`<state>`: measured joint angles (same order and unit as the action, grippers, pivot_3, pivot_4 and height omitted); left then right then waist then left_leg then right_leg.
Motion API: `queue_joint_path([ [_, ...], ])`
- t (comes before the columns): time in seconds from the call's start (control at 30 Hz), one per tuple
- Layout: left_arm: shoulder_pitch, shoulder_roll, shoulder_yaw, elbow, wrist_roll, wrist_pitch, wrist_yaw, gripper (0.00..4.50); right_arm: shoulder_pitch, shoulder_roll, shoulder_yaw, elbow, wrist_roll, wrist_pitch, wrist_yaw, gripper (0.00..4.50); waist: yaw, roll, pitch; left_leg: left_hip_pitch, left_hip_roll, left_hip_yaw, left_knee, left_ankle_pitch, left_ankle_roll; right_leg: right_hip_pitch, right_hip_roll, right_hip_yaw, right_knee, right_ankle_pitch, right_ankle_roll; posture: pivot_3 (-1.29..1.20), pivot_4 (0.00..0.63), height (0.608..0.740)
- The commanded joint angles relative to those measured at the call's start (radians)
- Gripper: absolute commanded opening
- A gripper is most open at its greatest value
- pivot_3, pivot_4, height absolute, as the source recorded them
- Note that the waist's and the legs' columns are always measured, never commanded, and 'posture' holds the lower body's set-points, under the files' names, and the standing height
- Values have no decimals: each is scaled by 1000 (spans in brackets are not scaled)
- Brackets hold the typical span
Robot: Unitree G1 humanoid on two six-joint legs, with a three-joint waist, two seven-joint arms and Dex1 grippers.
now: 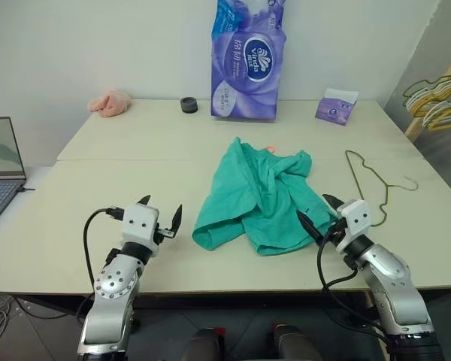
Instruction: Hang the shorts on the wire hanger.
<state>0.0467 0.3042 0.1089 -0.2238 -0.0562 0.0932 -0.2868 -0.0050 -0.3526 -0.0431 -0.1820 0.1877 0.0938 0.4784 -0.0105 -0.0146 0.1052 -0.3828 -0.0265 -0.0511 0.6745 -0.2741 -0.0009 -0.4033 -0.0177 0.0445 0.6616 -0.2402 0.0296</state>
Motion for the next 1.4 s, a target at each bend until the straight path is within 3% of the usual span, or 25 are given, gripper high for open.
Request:
queue_joint_path([
  [0.03,-21,26,-46,-27,-76,-18,-124,4159,29,-34,-32,-94,33,6,26,4481,-6,0,0,0,0,0,0,0,0,0,0,0,0,0,0,-117,86,740],
  [0.1,-22,46,-80,-45,-127,3,-212,4159,55,-69,-25,-137,62,37,76,4481,-16,0,0,0,0,0,0,0,0,0,0,0,0,-1,0,-134,88,740],
  [0.13,-24,71,-116,-57,-149,44,-274,4492,78,-105,-23,-171,94,68,122,4500,-21,0,0,0,0,0,0,0,0,0,0,0,0,-1,0,-139,88,740],
  [0.27,-78,156,-210,-71,-222,167,-451,4497,164,-256,-54,-291,248,218,280,4500,-37,1,0,1,0,0,-3,0,0,0,3,0,0,-5,3,-168,92,740],
  [0.4,-157,225,-291,-81,-255,225,-603,4497,196,-354,-71,-361,322,300,347,4500,-59,1,1,1,1,0,-4,0,0,0,6,0,0,-7,3,-192,97,740],
  [0.67,-266,251,-448,10,-153,204,-705,4497,193,-357,-59,-389,327,311,351,4500,-81,0,1,3,2,0,-9,0,0,0,8,3,-1,-8,3,-218,100,740],
  [0.9,-325,228,-517,155,-16,84,-688,4497,198,-344,-54,-379,307,284,359,4500,-87,0,1,3,2,-1,-9,0,0,-1,9,3,-1,-9,3,-237,101,740],
  [1.23,-319,210,-475,228,16,-12,-645,1515,180,-353,-33,-381,282,274,359,4500,-90,0,1,3,3,-1,-10,0,0,-1,9,3,-1,-8,3,-228,100,740],
  [1.4,-250,252,-396,204,-11,-28,-622,25,145,-381,-12,-354,252,257,392,4500,-96,0,1,3,3,-1,-10,0,0,-1,8,3,-1,-8,3,-212,98,740],
])
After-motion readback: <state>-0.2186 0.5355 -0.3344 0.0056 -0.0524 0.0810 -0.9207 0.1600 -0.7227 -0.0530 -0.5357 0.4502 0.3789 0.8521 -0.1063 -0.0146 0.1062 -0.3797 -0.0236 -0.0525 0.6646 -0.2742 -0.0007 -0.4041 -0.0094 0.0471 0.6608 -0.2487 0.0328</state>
